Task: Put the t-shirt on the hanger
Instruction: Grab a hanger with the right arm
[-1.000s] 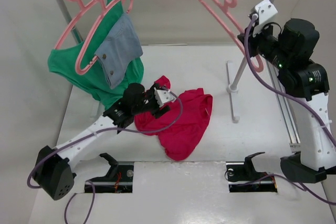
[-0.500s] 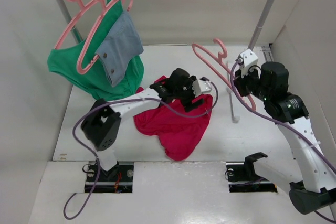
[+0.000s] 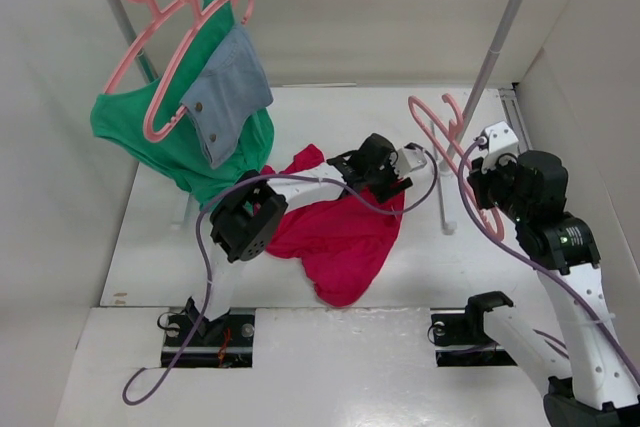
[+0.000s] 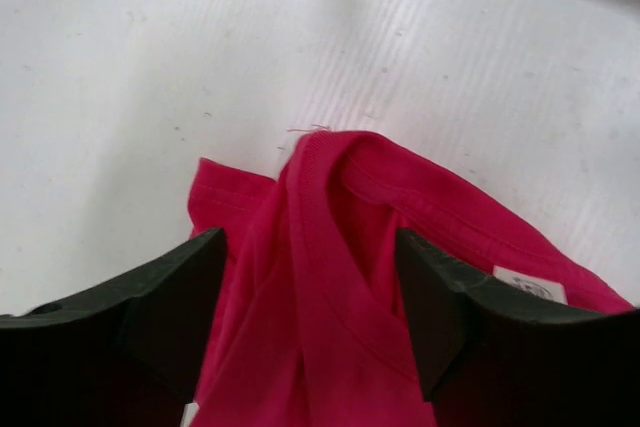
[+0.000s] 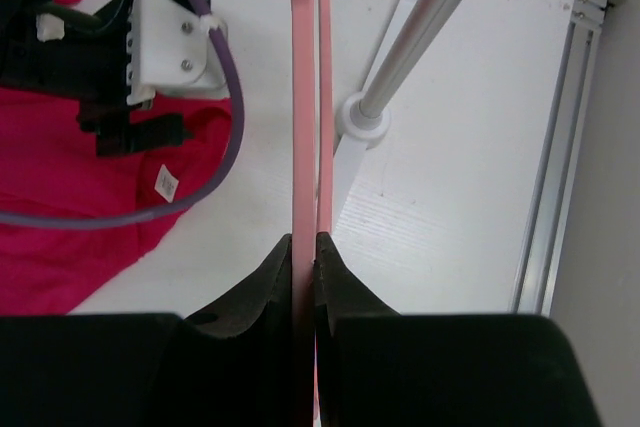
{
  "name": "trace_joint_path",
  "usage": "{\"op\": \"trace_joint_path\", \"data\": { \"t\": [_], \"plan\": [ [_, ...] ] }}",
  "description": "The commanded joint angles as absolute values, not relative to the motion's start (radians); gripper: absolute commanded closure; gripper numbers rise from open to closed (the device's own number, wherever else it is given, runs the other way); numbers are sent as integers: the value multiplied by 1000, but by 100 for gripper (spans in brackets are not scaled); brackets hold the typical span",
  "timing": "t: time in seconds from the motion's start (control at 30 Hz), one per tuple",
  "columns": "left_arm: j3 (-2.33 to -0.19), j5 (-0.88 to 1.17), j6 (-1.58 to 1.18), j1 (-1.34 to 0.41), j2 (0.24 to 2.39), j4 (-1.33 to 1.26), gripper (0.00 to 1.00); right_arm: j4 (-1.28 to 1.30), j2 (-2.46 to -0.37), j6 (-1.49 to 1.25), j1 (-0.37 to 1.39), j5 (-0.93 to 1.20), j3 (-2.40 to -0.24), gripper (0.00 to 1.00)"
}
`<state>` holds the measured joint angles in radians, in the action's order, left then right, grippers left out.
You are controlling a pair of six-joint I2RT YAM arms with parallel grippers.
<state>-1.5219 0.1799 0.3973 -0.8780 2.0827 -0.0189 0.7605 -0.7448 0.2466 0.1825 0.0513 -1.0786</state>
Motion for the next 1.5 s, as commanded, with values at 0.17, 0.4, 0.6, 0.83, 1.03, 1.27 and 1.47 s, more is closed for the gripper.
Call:
{"op": "trace_joint_path", "data": {
  "t": [0.17,0.4,0.6,0.83,1.03,1.27,1.47],
  "plan": [
    [-1563,115,387,-884,2101,-81,68,772,-707,213,166,43,-1034,100],
    [-1563,158,377,-884,2102,-52,97,838,-660,155,166,57,-988,100],
    [-1563,189,347,-884,2092,-43,45,838,-646,133,166,66,-988,100],
    [-1594,158,347,-893,2123,-66,47,856,-646,133,166,75,-988,100],
    [-1603,95,390,-914,2195,-17,55,874,-646,123,166,75,-988,100],
    [-1580,23,370,-923,2157,-35,100,893,-655,123,166,66,-1017,100],
    [-1609,61,360,-893,2083,41,100,893,-655,123,166,138,-1017,100]
  ]
}}
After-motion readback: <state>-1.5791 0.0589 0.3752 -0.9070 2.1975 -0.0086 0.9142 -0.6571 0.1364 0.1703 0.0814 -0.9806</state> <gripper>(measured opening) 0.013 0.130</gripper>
